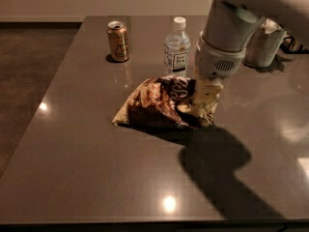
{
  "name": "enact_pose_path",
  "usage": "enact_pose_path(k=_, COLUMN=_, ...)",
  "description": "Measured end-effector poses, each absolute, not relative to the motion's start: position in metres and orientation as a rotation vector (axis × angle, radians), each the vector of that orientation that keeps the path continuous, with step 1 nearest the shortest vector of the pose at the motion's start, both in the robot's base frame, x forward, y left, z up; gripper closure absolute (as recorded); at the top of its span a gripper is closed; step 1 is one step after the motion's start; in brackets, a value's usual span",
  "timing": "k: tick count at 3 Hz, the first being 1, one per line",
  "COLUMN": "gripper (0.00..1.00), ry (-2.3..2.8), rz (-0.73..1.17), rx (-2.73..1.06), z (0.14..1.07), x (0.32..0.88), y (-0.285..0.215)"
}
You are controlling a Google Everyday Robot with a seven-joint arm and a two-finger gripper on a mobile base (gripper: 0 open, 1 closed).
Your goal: Move brown chip bag near blue plastic bottle
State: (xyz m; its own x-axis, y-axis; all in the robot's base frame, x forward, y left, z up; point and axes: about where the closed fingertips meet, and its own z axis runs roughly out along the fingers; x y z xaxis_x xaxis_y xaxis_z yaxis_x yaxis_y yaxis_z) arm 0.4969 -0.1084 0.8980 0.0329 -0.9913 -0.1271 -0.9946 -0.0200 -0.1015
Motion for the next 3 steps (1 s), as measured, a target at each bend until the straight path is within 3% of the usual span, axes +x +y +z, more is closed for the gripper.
enact_pose_path(k=1, gripper=0.13, ry=2.116, rz=0.02, rx=-2.093, z=0.8938, x=0.5038, y=-0.1187)
enact_pose_path(k=2, gripper=0.0, ry=2.109, rz=0.015, rx=-2.089, z=0.8944, x=0.5046, y=-0.1175)
enact_pose_path(k=3, gripper=0.0, ry=2.109, rz=0.015, rx=-2.089, z=0.8944, x=0.5047, y=-0.1175)
